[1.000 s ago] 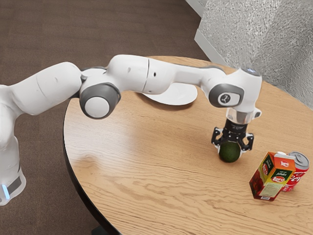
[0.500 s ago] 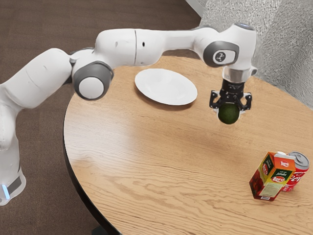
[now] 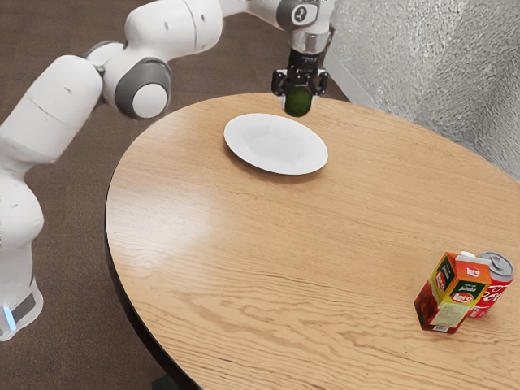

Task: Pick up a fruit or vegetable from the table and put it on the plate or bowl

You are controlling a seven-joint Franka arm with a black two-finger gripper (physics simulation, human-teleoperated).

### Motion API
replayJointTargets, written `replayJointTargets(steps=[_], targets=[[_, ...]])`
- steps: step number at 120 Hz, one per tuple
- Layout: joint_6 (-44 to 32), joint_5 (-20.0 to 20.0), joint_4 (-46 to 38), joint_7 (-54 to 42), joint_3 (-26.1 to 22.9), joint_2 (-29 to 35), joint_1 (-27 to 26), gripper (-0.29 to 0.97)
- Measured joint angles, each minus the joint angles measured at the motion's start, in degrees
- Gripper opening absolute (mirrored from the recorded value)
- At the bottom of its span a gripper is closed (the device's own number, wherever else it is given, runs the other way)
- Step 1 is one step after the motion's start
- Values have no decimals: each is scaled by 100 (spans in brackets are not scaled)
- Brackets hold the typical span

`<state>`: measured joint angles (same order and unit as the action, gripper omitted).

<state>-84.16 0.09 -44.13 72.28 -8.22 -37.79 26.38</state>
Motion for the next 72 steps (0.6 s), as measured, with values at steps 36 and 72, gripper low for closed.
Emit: replayJointTargets(steps=[36,72], targets=[[128,0,-172,-8,6,-29,260,44],[130,181,-177,-26,-12,-20,233,65]])
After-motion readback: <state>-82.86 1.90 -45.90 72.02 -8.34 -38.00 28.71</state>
